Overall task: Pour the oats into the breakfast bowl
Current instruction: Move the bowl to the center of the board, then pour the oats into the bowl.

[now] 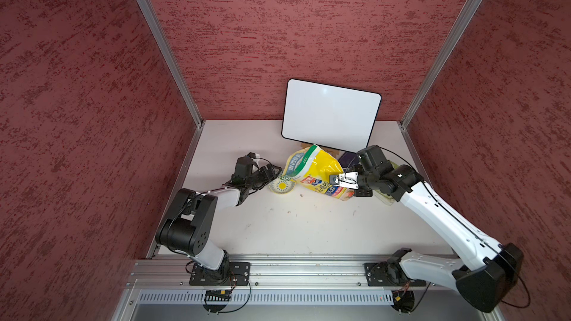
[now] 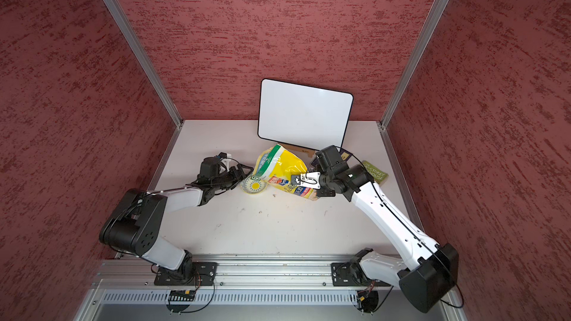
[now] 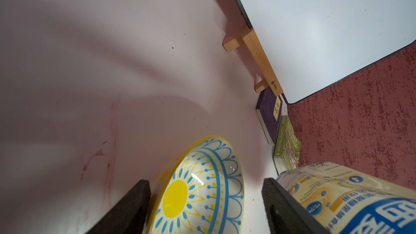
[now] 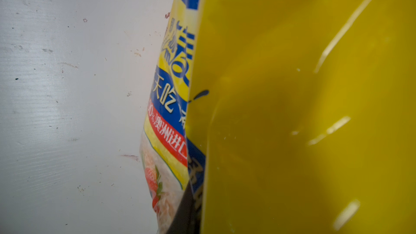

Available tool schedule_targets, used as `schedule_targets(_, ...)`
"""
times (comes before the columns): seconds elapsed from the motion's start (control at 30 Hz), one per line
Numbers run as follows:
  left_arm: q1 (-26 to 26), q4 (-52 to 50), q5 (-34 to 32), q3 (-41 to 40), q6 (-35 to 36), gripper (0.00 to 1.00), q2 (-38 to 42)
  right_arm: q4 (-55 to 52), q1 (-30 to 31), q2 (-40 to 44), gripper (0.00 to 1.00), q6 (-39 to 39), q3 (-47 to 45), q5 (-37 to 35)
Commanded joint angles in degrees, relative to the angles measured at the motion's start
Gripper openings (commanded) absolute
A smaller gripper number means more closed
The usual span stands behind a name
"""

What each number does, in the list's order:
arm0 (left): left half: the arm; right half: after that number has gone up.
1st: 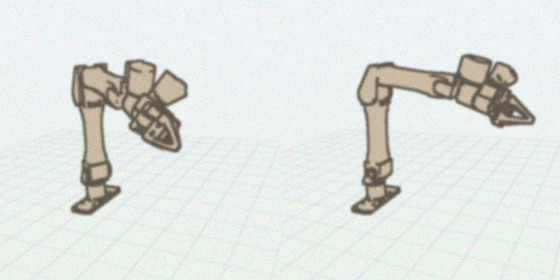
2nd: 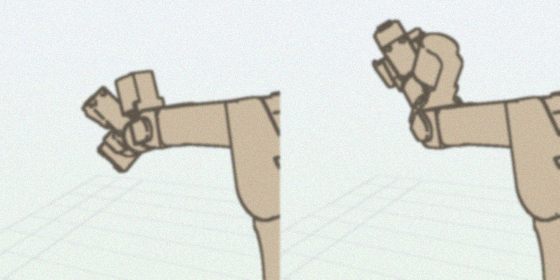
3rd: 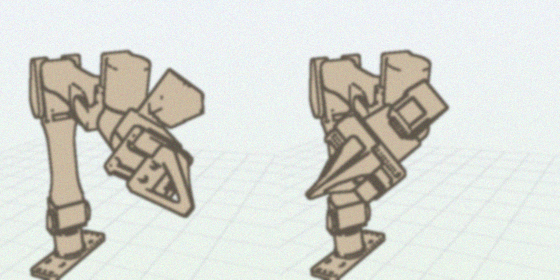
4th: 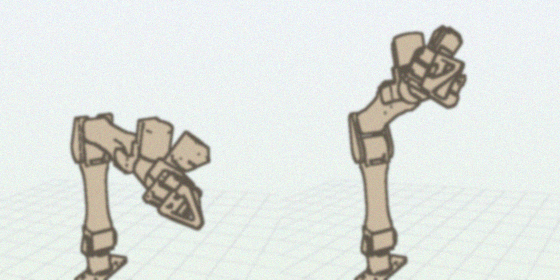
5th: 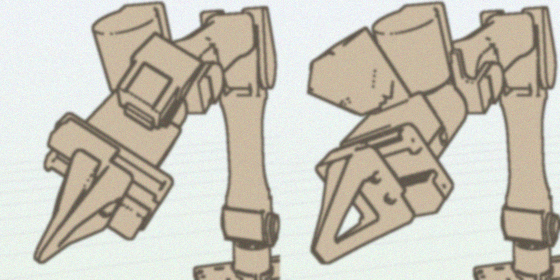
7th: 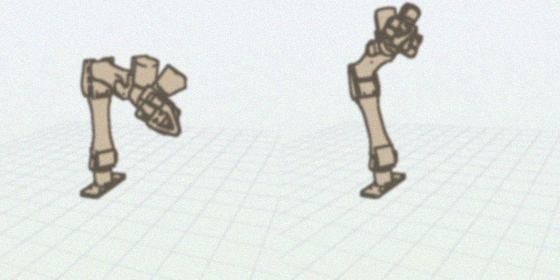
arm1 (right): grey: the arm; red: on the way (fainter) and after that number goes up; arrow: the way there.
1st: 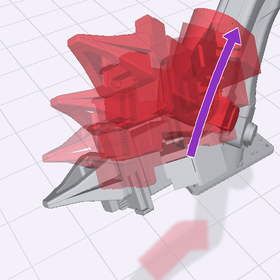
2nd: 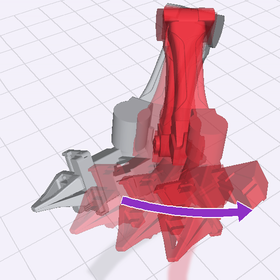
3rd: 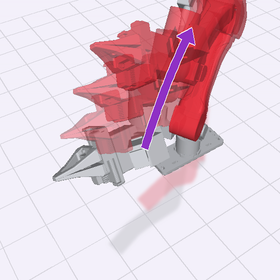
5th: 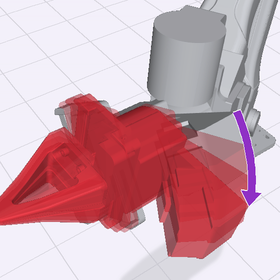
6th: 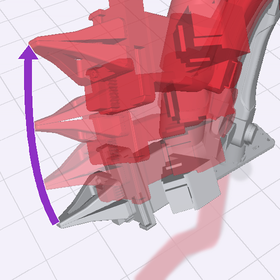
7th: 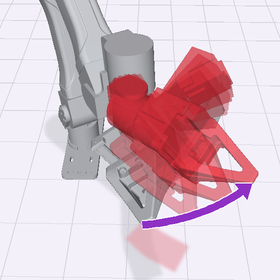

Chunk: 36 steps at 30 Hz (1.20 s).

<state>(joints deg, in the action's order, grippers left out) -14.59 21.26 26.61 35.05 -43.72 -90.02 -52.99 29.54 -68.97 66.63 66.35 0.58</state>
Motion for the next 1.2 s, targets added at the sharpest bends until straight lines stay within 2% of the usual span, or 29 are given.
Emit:
schedule_targets(0.0,0.0,2.2,-1.2,-0.5,-0.3,0.83,0.4,3.6,-0.2,0.7,0.0,3.9,6.4,-4.2)
schedule_targets(0.13,2.3,-0.5,-1.9,-1.7,1.7,0.84,4.7,1.0,-0.3,0.1,0.0,6.6,9.8,-5.8)
schedule_targets(0.4,6.5,-10.9,-2.4,-1.8,7.7,0.85,15.5,-2.3,1.6,-2.5,0.0,13.1,13.8,-14.0)
schedule_targets(0.5,7.2,-12.1,-1.1,-1.3,13.2,0.85,21.2,-3.0,2.8,-3.9,0.0,14.6,16.3,-16.3)
schedule_targets(0.6,6.9,-12.4,2.6,1.4,20.0,0.86,25.3,-3.3,3.6,-5.1,0.0,16.3,18.2,-18.2)
schedule_targets(0.7,6.8,-10.5,9.6,5.1,24.6,0.88,27.8,-3.7,4.3,-6.6,0.0,17.0,20.5,-18.6)
schedule_targets(0.9,5.2,-5.6,22.1,11.9,26.7,0.91,28.0,-3.8,5.1,-9.0,0.0,18.6,23.0,-19.6)
schedule_targets(1.03,2.5,-4.5,26.3,14.4,29.8,0.93,26.9,-3.5,5.4,-9.2,0.0,20.6,23.6,-20.8)
schedule_targets(1.17,-0.4,-8.6,29.0,17.8,35.1,0.93,24.9,-3.1,5.8,-9.5,0.0,22.8,24.0,-22.8)
